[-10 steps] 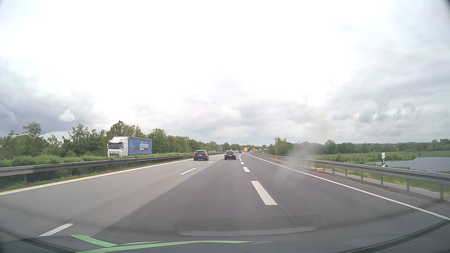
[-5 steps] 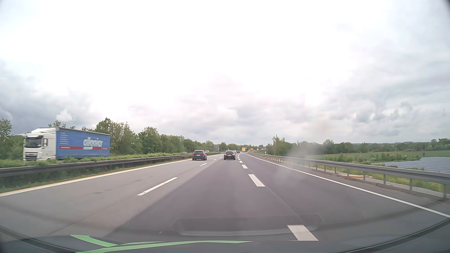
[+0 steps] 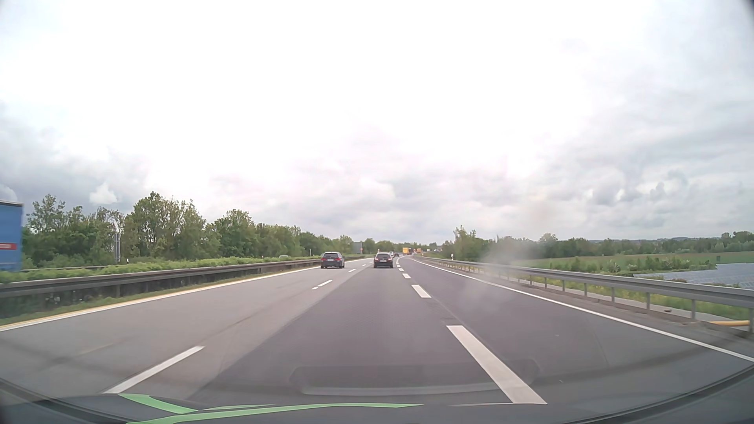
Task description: Follow the waypoints while adhering to traffic rules and regulations
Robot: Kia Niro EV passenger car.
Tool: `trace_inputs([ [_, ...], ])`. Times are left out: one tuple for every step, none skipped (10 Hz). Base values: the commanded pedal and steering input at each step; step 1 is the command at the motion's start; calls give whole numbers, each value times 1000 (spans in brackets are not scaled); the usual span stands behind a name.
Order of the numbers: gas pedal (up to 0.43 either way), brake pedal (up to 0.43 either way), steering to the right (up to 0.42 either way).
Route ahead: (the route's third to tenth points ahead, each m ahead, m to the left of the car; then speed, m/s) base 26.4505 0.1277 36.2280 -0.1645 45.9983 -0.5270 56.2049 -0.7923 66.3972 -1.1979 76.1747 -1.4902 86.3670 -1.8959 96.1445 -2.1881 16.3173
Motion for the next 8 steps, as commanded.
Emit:
trace_inputs([
  [157,0,3],
  [157,0,2],
  [157,0,2],
  [157,0,1],
  [150,0,1],
  [150,0,1],
  [150,0,1],
  [138,0,1],
])
